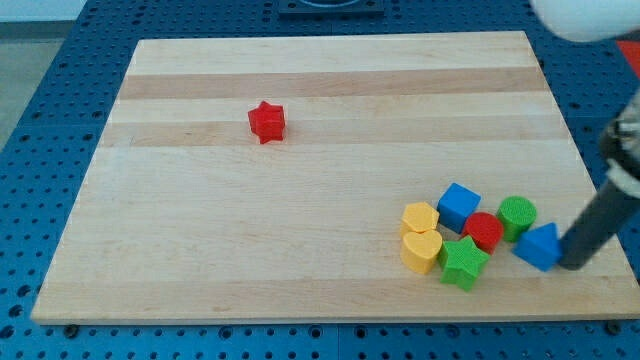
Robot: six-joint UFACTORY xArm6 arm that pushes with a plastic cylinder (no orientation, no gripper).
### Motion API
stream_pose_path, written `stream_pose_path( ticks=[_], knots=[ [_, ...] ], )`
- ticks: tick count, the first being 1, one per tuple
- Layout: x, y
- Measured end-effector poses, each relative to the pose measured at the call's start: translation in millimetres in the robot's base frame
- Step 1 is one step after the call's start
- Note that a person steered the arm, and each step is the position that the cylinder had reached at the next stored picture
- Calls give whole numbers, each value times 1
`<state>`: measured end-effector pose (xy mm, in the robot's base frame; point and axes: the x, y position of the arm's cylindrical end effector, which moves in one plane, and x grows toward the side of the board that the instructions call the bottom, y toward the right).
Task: Place red circle to the bottom of the red star
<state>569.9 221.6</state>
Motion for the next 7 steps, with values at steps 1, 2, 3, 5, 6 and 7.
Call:
stream_pose_path(
  ticks=[1,2,3,5,6,7],
  knots=[
    [-14,-39],
    [-33,-76],
    [-50,-118],
    [-48,-113],
    [-24,-110],
    [-23,-146]
  ],
)
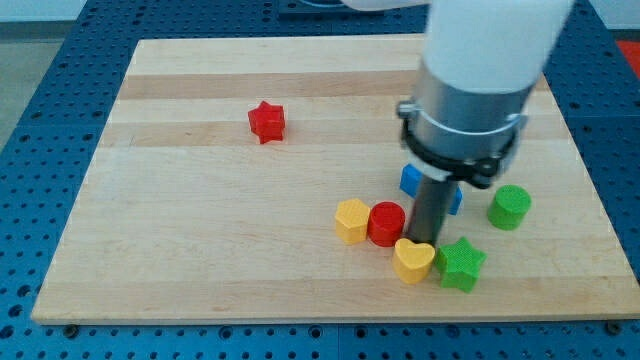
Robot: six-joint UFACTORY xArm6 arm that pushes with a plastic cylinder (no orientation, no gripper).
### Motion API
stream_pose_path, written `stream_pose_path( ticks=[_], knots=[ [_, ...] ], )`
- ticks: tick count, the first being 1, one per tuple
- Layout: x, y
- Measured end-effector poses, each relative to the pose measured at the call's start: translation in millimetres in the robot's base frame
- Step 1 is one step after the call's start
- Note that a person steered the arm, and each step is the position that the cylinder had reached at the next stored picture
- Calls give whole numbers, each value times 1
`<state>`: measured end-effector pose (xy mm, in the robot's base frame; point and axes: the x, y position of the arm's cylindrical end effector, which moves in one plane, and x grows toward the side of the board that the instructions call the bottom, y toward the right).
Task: Place red circle to the bottom of the red star
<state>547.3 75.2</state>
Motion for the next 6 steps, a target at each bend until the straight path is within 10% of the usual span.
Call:
stream_pose_path(
  ticks=[6],
  knots=[
    [-128,-135]
  ],
)
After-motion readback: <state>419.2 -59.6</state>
